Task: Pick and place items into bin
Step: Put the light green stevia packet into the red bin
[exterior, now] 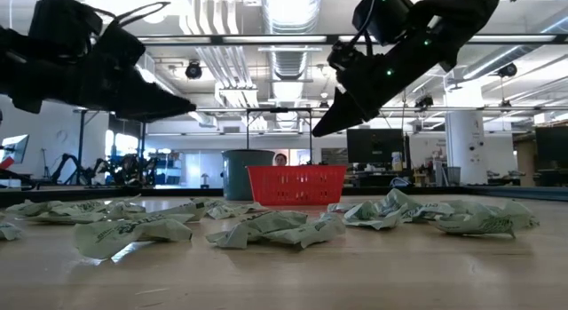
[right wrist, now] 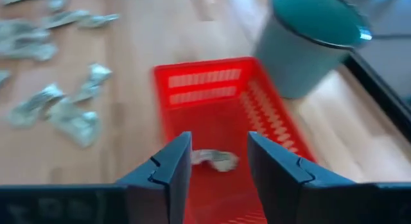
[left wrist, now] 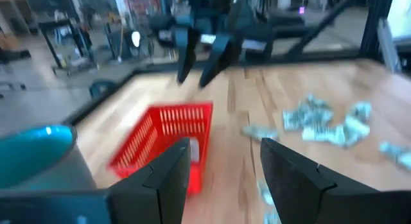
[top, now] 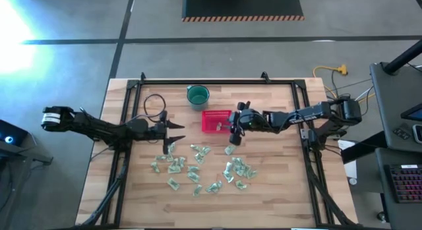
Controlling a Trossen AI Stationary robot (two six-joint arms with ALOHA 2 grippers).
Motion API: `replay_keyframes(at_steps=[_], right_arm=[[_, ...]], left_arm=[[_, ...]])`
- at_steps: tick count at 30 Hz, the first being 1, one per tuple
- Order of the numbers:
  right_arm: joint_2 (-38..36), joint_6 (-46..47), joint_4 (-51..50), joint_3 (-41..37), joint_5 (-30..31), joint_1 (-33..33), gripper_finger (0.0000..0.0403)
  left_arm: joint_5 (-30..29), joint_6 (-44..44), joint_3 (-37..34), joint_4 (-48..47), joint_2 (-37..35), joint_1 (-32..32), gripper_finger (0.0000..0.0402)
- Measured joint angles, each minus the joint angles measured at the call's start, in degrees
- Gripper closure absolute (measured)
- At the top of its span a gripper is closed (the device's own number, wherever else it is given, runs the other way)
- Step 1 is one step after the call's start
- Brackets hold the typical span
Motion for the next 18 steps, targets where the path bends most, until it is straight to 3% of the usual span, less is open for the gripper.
replay_keyframes(at_steps=[10, 18], right_arm=[[-0.73, -6.51, -1.87, -0.02, -2.48, 3.36, 0.0259], [-3.65, -8.04, -5.06, -0.27, -3.20, 4.07, 0.0272]], left_arm=[[-3.23, -5.04, 10.99, -28.99, 0.00, 0.00, 0.0228], [-1.44, -1.51, 21.30, -45.76, 1.35, 0.00, 0.0228]])
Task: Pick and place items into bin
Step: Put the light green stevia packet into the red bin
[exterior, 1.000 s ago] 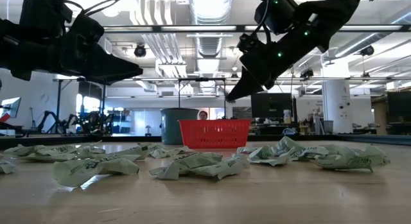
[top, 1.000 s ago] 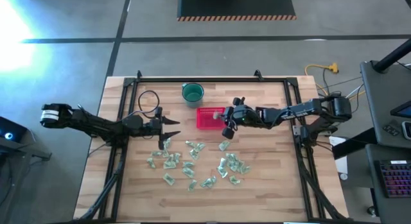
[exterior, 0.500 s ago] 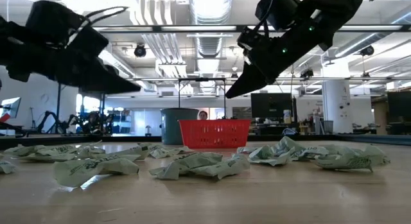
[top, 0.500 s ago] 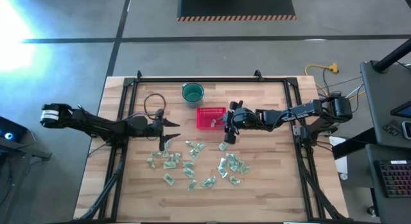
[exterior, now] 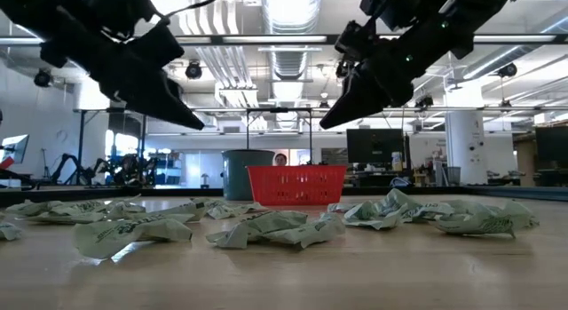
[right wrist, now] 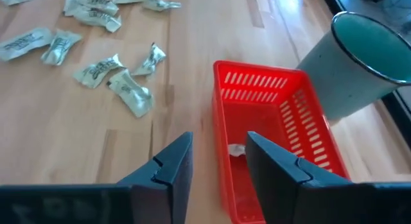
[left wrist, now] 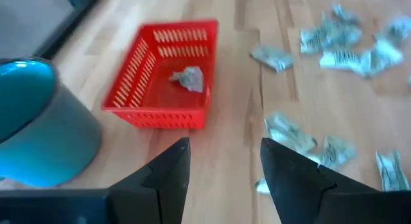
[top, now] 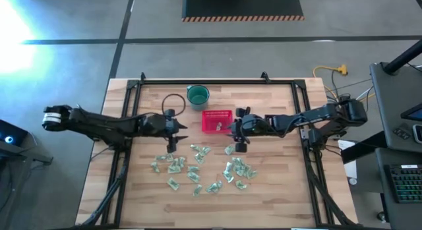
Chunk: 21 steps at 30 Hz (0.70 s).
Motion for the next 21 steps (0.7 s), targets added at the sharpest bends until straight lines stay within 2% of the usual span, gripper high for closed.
replay_keyframes(at_steps=[3, 7, 15, 21], right_arm=[[-1.33, 0.06, -1.06, -0.52, -1.64, -0.02, 0.0278], [-3.27, 0.07, -1.07, -1.48, -2.70, 0.00, 0.0286], [-7.17, 1.10, -1.15, -3.52, -2.70, 0.00, 0.0301], [-9.70, 1.36, -1.02, -5.81, -2.68, 0.00, 0.0312]], left_arm=[[3.06, 0.48, 0.26, -0.96, 2.86, 0.00, 0.0228], [3.38, 0.46, -0.20, 0.14, 8.43, -0.04, 0.0228], [6.77, 0.50, 0.81, 11.21, 20.18, -0.20, 0.0228], [9.39, 0.00, 0.77, 15.27, 25.32, -0.75, 0.0228]])
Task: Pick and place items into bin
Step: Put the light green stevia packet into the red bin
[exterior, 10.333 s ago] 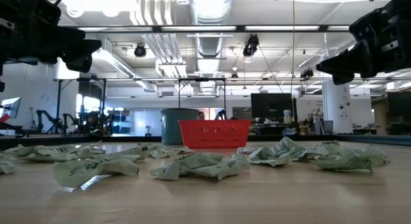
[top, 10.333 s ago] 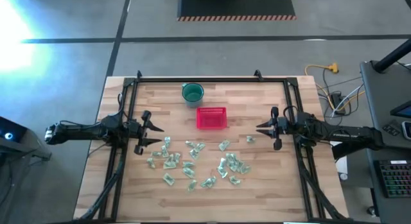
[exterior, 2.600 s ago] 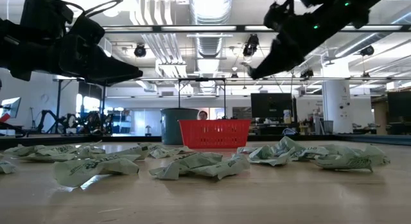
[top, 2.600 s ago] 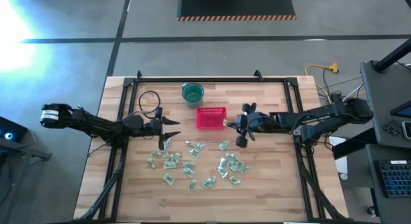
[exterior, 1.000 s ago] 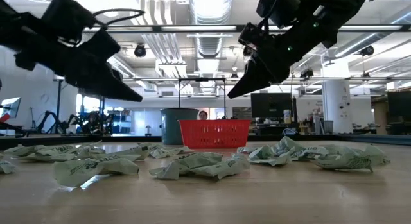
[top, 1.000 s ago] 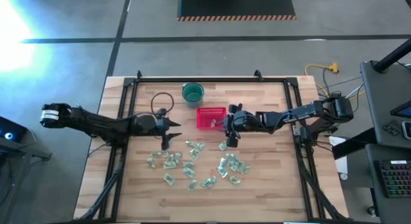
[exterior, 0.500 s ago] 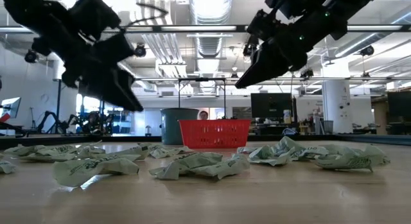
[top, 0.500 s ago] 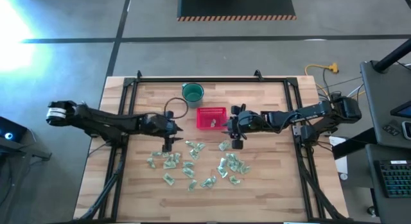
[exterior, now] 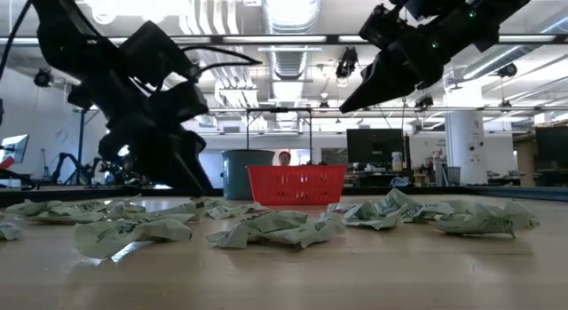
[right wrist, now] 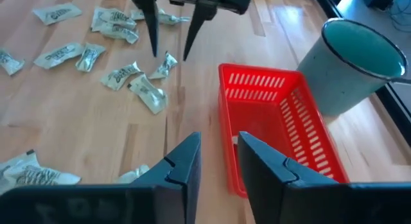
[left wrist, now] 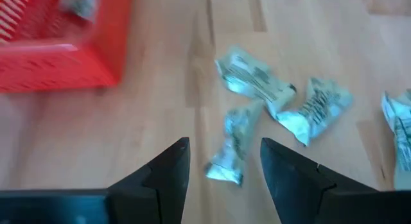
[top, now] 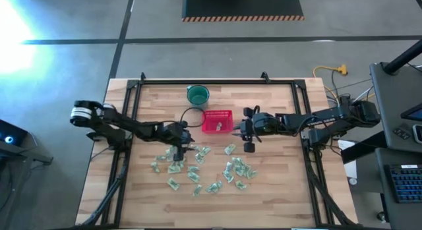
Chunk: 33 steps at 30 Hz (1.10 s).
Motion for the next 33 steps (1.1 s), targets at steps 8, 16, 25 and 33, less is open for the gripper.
replay_keyframes(at_steps=[8, 16, 25, 33], right_arm=[[-3.12, -0.03, 0.02, -2.17, 0.18, -0.02, 0.0325], [-3.72, -0.03, 0.04, -2.44, 0.20, -0.02, 0.0335], [-3.74, -0.05, -0.07, -2.49, 0.20, -0.02, 0.0335], [-3.74, -0.26, -0.49, -2.92, 0.30, -0.04, 0.0337]], left_arm=[[0.39, -0.06, 0.06, 3.11, 4.00, -0.54, 0.0228], [-0.23, -0.09, 0.59, 3.33, 4.39, -0.50, 0.0274], [-0.21, -0.09, 0.61, 3.80, 3.94, -0.50, 0.0389], [-0.21, 0.01, 0.63, 4.51, -0.89, -0.50, 0.0392]])
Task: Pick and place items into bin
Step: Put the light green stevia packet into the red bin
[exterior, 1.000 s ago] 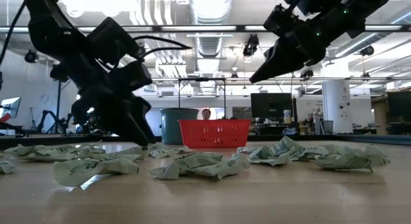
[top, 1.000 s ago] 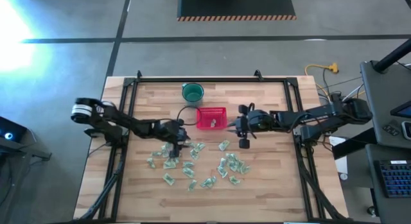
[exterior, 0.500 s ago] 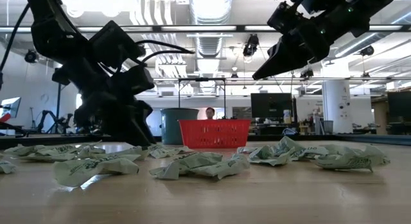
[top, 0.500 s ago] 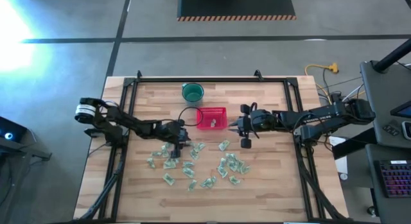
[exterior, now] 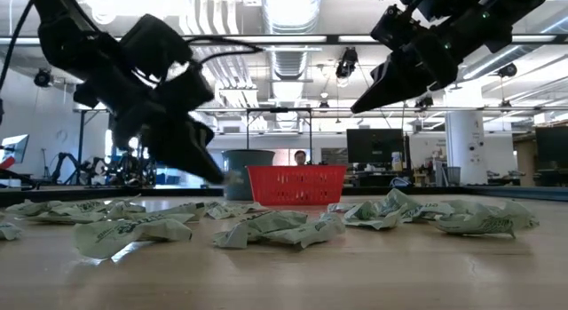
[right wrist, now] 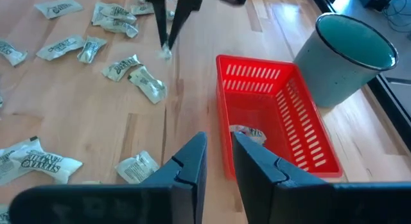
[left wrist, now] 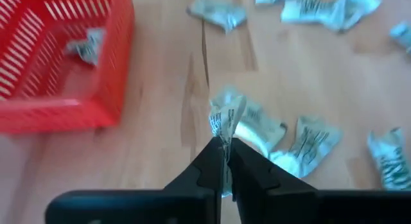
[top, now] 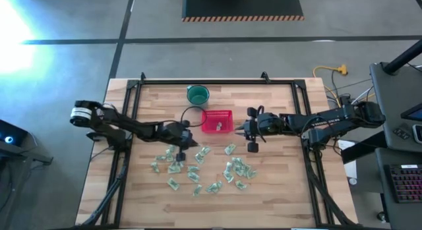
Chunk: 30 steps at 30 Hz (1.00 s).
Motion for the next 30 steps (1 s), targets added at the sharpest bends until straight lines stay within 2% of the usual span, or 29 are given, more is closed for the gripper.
replay_keyframes(at_steps=[5, 12, 16, 26, 30], right_arm=[[0.02, -0.27, 0.04, -0.24, 0.53, -0.02, 0.0340], [0.03, -0.58, 0.07, -0.24, 0.53, 0.00, 0.0344], [0.04, -0.50, 0.07, -0.29, 0.53, -0.01, 0.0345], [0.07, -0.40, 0.09, -0.94, 0.47, -0.01, 0.0346], [0.07, -0.40, 0.07, -1.30, 0.40, 0.00, 0.0346]], left_arm=[[-2.30, 1.79, 0.00, 2.38, -5.73, -0.01, 0.0392], [-15.76, 7.29, 0.03, 13.86, -8.05, 0.16, 0.0392], [-17.25, 9.27, 1.25, 17.95, -5.79, 0.90, 0.0392], [-17.71, 9.38, 10.41, 17.68, 6.98, 4.16, 0.0391], [-18.18, 9.49, 14.21, 14.83, 10.21, 5.46, 0.0391]])
